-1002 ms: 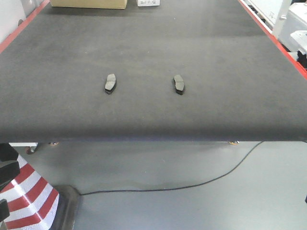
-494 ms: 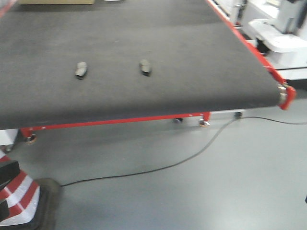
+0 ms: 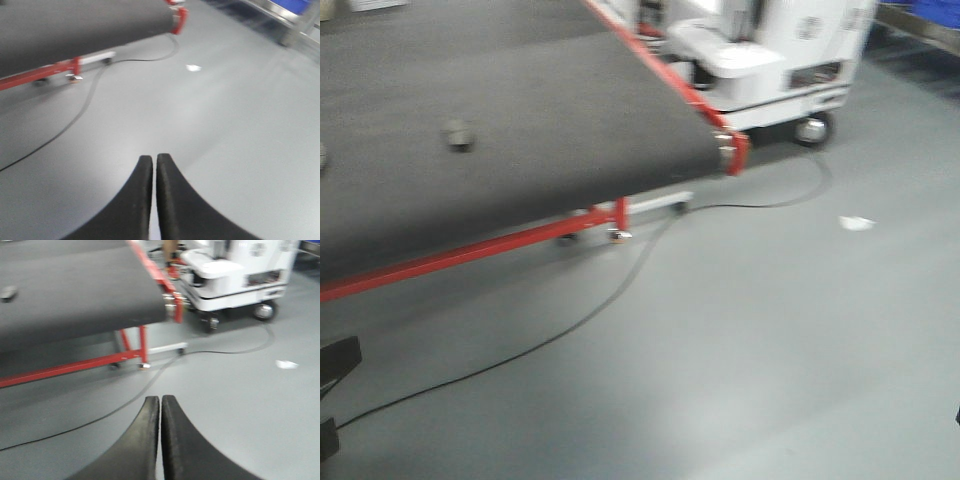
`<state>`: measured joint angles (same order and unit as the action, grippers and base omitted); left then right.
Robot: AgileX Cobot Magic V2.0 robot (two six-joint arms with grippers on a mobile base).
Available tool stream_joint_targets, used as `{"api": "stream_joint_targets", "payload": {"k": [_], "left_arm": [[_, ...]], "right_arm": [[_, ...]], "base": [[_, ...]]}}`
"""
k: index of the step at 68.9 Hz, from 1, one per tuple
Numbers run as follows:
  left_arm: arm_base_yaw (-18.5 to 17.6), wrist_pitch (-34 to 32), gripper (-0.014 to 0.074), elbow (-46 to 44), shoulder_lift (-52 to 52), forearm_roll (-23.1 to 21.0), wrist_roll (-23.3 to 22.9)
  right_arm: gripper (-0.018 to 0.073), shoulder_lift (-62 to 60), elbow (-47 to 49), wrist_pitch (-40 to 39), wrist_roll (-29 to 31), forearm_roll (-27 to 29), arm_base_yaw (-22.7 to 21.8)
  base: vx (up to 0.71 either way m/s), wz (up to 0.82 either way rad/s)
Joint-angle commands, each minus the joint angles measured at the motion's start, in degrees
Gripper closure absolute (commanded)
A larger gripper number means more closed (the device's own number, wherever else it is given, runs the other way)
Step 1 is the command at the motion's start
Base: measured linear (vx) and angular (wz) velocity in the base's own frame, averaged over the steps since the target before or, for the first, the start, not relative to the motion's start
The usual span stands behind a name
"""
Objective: Move and align brake pads A on conveyor
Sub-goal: 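Drive the base back from the conveyor belt and turn away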
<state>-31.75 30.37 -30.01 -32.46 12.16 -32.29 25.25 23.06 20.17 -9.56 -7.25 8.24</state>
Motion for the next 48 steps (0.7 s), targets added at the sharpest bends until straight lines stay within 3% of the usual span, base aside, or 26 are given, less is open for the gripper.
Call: {"api": "stream_joint_targets", "payload": {"k": [1, 48], "left_arm": [[-0.36, -3.79, 0.0603, -1.49, 0.00, 0.45, -0.40], [-0.36, -3.79, 0.0603, -1.49, 0.00, 0.45, -0.40]], "right_arm": [[0.0568, 0.28, 1.50, -4.61, 0.65, -0.80, -0.27], [0.0568, 0.28, 1.50, -4.41, 0.65, -0.80, -0.27]], "base": [[-0.08, -0.72], [0.01, -0.74]]}}
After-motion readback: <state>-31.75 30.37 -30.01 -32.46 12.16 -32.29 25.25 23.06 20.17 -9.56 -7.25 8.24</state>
